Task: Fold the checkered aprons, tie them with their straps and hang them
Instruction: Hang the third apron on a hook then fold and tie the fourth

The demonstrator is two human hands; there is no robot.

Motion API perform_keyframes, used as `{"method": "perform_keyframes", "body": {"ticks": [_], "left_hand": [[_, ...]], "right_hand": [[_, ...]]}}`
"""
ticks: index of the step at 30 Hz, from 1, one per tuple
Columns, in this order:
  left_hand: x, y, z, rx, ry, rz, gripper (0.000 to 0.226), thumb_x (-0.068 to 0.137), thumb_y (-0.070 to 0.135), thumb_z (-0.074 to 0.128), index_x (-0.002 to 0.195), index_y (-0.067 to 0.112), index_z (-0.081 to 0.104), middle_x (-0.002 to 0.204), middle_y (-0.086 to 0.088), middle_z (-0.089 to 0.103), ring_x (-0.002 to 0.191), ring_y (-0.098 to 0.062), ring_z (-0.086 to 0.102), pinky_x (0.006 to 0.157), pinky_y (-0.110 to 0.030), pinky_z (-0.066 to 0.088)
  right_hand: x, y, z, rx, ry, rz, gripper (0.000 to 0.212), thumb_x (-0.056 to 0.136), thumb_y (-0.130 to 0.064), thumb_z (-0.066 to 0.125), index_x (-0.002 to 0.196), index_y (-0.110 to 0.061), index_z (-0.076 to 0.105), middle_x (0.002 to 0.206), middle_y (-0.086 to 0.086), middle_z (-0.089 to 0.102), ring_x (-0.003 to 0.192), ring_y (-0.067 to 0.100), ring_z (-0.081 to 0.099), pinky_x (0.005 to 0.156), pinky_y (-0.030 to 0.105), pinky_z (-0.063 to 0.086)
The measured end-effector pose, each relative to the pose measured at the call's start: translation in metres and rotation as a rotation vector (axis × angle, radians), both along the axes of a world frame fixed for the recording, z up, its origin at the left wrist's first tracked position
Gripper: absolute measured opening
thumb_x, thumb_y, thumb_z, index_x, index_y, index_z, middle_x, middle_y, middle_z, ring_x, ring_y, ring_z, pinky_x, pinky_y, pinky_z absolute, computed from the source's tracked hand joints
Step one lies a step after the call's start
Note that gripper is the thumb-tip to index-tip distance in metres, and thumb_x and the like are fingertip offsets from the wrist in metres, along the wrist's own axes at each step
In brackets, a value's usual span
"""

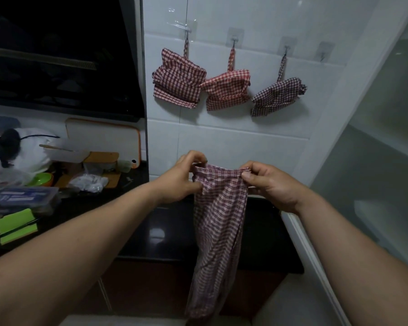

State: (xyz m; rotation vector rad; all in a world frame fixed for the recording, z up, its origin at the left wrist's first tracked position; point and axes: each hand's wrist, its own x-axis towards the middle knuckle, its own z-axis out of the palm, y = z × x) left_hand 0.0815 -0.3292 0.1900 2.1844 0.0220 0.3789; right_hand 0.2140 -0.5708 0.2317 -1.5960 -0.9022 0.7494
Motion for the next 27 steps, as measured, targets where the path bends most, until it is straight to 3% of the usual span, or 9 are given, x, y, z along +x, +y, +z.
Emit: {"method": "perform_keyframes", "body": {"ticks": [2, 4, 9, 12, 16, 19, 22, 27], "left_hand": [[-0.005, -0.003, 0.002, 0.049, 0.001, -0.042, 0.045, 0.089, 0.004, 0.072, 0.115, 0.027, 0.044, 0.106, -0.003, 0.056, 0.083, -0.008, 0.052, 0.071, -0.032, 0.046], [-0.011, -0.006, 0.000, 0.077, 0.001, -0.036, 0.042, 0.090, 0.006, 0.071, 0.112, 0.026, 0.041, 0.096, -0.006, 0.056, 0.075, -0.011, 0.050, 0.065, -0.040, 0.047], [-0.022, -0.009, -0.010, 0.165, -0.034, -0.003, 0.033, 0.093, 0.013, 0.071, 0.108, 0.030, 0.047, 0.094, 0.003, 0.061, 0.078, -0.012, 0.058, 0.069, -0.039, 0.052], [-0.026, -0.002, -0.010, 0.182, 0.026, -0.039, 0.023, 0.094, 0.020, 0.074, 0.109, 0.030, 0.061, 0.102, 0.009, 0.067, 0.092, -0.010, 0.065, 0.081, -0.037, 0.057], [-0.025, 0.006, -0.001, 0.323, 0.156, -0.102, 0.012, 0.094, 0.035, 0.076, 0.093, 0.028, 0.067, 0.099, 0.006, 0.063, 0.090, -0.011, 0.062, 0.087, -0.042, 0.054], [-0.025, 0.013, 0.010, 0.382, 0.294, -0.152, 0.019, 0.092, 0.045, 0.076, 0.080, 0.035, 0.066, 0.088, 0.009, 0.064, 0.083, -0.012, 0.063, 0.081, -0.041, 0.054], [-0.023, 0.016, 0.020, 0.433, 0.299, -0.129, 0.023, 0.090, 0.052, 0.075, 0.075, 0.040, 0.063, 0.080, 0.008, 0.064, 0.077, -0.014, 0.063, 0.073, -0.039, 0.052], [-0.018, 0.014, 0.019, 0.431, 0.150, 0.028, 0.026, 0.095, 0.031, 0.075, 0.079, 0.028, 0.054, 0.080, 0.006, 0.062, 0.075, -0.013, 0.061, 0.065, -0.034, 0.046]], "right_hand": [[0.001, -0.001, -0.004, -0.006, 0.007, -0.021, 0.009, 0.104, -0.015, 0.054, 0.105, -0.013, 0.063, 0.103, 0.003, 0.070, 0.098, 0.014, 0.064, 0.095, 0.033, 0.051], [0.001, 0.000, -0.008, -0.007, 0.011, -0.037, 0.010, 0.105, -0.014, 0.054, 0.109, -0.010, 0.062, 0.105, 0.005, 0.069, 0.100, 0.015, 0.064, 0.095, 0.033, 0.052], [0.000, 0.000, -0.012, -0.021, 0.008, -0.035, 0.016, 0.105, -0.013, 0.054, 0.116, -0.004, 0.060, 0.109, 0.009, 0.067, 0.102, 0.017, 0.065, 0.091, 0.028, 0.056], [0.001, 0.001, -0.014, -0.029, 0.005, -0.030, 0.017, 0.104, -0.013, 0.055, 0.116, -0.003, 0.061, 0.107, 0.008, 0.067, 0.101, 0.016, 0.065, 0.093, 0.028, 0.057], [0.004, 0.000, -0.019, -0.056, -0.021, -0.034, 0.013, 0.103, -0.012, 0.056, 0.111, -0.005, 0.063, 0.105, 0.007, 0.070, 0.100, 0.015, 0.066, 0.096, 0.029, 0.056], [0.008, -0.004, -0.026, -0.112, -0.129, -0.063, 0.013, 0.104, -0.012, 0.058, 0.109, -0.004, 0.067, 0.104, 0.007, 0.073, 0.100, 0.015, 0.067, 0.101, 0.033, 0.052], [0.011, -0.005, -0.035, -0.126, -0.220, -0.149, 0.015, 0.104, -0.011, 0.058, 0.109, 0.000, 0.067, 0.101, 0.006, 0.073, 0.095, 0.013, 0.065, 0.095, 0.031, 0.050], [0.011, 0.003, -0.037, -0.119, -0.340, -0.269, 0.013, 0.104, -0.013, 0.060, 0.103, -0.003, 0.069, 0.095, 0.001, 0.074, 0.084, 0.004, 0.065, 0.086, 0.026, 0.049]]}}
